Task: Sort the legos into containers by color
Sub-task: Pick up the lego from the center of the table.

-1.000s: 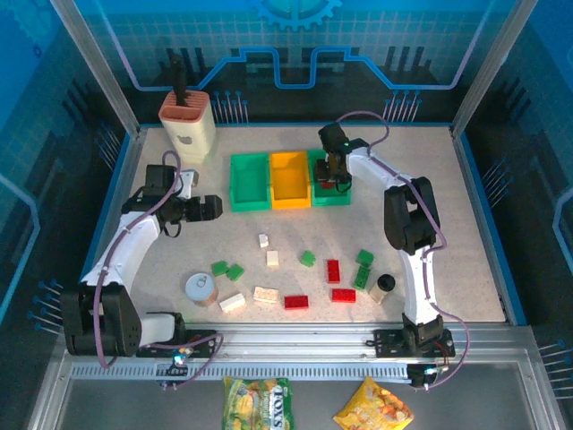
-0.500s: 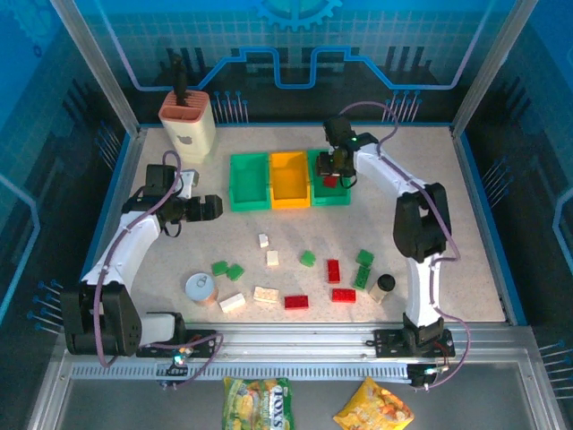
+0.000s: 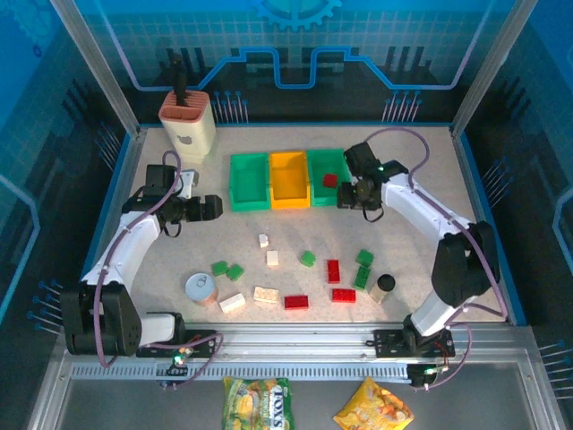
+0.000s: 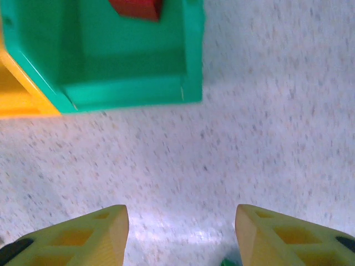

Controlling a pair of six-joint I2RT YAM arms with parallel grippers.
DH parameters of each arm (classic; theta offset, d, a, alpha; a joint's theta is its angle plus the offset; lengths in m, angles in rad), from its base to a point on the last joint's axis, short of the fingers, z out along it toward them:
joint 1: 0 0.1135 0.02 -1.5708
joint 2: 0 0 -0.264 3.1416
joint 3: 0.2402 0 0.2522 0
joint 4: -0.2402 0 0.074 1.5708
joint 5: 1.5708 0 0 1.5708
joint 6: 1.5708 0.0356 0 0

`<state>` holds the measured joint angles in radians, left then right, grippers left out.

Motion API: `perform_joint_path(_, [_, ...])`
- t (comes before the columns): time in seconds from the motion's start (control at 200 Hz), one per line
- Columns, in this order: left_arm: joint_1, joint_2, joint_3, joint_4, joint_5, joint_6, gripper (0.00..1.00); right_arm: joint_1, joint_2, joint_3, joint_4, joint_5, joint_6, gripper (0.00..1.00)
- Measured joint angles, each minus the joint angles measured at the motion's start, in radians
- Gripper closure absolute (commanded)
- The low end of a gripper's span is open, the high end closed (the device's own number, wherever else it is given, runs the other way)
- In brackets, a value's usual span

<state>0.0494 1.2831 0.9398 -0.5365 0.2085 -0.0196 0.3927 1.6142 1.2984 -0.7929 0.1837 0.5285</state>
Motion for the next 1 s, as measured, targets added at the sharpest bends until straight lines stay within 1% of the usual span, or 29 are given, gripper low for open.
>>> perform_joint_path(0.23, [0.000,0.000,0.000,0.000,0.000,0.000,0.03,0.013,-0.155,-0.185,-0.034,0.010,0.152,0.42])
perform_joint_path(0.4, [0.000,-0.003,0.000,-0.001,0.000,0.001,0.03,0.022,-0.230,-0.280,-0.043,0.015,0.246,0.39])
perform_joint_path(0.465, [0.000,-0.005,0.000,-0.002,-0.001,0.002,0.03,0.024,-0.249,-0.321,-0.045,0.018,0.277,0.37])
perform_joint_path(0.575, [0.000,-0.017,0.000,-0.004,-0.002,0.004,0.03,0.026,-0.261,-0.374,-0.048,0.018,0.310,0.31])
perform_joint_path(0.82, [0.000,-0.023,0.000,-0.005,-0.002,0.005,0.03,0.026,-0.252,-0.465,-0.015,-0.025,0.344,0.27])
perform_joint_path(0.95, [0.000,-0.023,0.000,-0.005,-0.003,0.020,0.02,0.026,-0.213,-0.468,0.023,-0.057,0.353,0.26])
perform_joint_path(1.001, [0.000,-0.023,0.000,-0.005,-0.005,0.023,0.03,0.026,-0.200,-0.468,0.037,-0.065,0.355,0.28])
